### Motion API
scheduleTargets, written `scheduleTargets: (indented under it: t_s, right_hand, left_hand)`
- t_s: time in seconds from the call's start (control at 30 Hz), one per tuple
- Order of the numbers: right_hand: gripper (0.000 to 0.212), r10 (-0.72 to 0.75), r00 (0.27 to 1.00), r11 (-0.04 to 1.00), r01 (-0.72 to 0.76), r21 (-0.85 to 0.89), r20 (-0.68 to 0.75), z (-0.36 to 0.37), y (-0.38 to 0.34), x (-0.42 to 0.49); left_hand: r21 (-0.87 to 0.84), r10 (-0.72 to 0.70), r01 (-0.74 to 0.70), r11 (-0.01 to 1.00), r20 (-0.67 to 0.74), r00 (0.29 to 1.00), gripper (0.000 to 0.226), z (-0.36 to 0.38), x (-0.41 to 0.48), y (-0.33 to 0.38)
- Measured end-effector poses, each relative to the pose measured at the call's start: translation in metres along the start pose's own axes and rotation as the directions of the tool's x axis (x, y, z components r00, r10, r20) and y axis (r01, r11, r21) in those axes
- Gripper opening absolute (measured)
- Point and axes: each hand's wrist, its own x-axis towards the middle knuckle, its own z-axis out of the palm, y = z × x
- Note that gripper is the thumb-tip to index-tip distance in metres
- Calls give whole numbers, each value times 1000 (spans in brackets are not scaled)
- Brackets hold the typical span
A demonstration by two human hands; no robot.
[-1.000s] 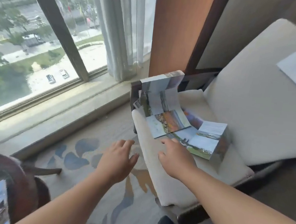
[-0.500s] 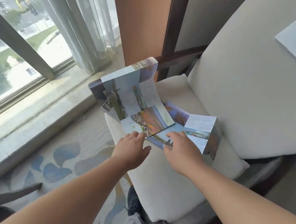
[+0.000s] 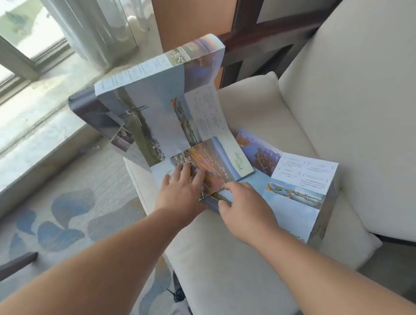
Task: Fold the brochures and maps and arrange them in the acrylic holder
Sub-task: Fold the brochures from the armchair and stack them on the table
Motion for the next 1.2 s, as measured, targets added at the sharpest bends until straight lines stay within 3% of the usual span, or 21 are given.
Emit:
scheduleTargets:
  t_s: [0.07, 0.27, 0.43, 0.5, 0.57, 0.6, 0.67, 0.7, 0.73, 0.83, 0.93, 1.07, 1.2]
  right_hand:
    - [43, 6, 1000, 1000, -6, 13, 14, 7, 4, 7]
    - [38, 33, 999, 998, -34, 55, 32, 9, 11, 9]
    - [28, 198, 979, 958, -205, 199, 55, -4, 12, 3]
    - [44, 262, 958, 848, -285, 448, 113, -12, 8, -5]
    - [76, 241, 946, 639, -323, 698, 217, -21, -1, -13]
    - [78, 224, 944, 539, -327, 776, 243, -25, -5, -15]
    - [42, 219, 958, 406, -264, 875, 187, -39, -10, -22]
    - [22, 252, 958, 397, -230, 888, 135, -49, -13, -28]
    - [15, 291, 953, 413, -208, 887, 87, -59, -14, -34]
    - [23, 320, 947, 477, -154, 865, -9, -92, -18, -57]
    - [24, 276, 955, 554, -63, 830, -112, -132, -27, -86]
    - [19, 199, 950, 569, 90, 817, -243, -188, -50, -131]
    - [14, 65, 941, 587, 233, 775, -332, -242, -86, -188]
  left_hand:
    - [34, -23, 23, 999, 25, 999, 87, 10, 4, 3]
    - [102, 27, -33, 994, 57, 998, 67, 12, -10, 1]
    - [-48, -16, 13, 999, -62, 998, 43, -14, -22, 10]
    - [-94, -30, 15, 995, -158, 987, 44, -28, -32, 23]
    - [-136, -3, -32, 990, -243, 970, 44, -46, -47, 41]
    - [-162, 15, -62, 985, -271, 962, 44, -56, -55, 52]
    - [-199, 55, -129, 971, -340, 939, 42, -80, -76, 75]
    - [-217, 74, -165, 962, -371, 926, 39, -92, -87, 85]
    - [-231, 96, -199, 952, -392, 915, 35, -104, -97, 94]
    - [-285, 90, -237, 929, -446, 890, 41, -139, -119, 107]
    - [-377, -88, -99, 921, -448, 890, 48, -187, -127, 109]
    - [-436, -223, -5, 900, -471, 854, 53, -257, -140, 106]
    - [-507, -300, 1, 862, -509, 807, 53, -321, -168, 109]
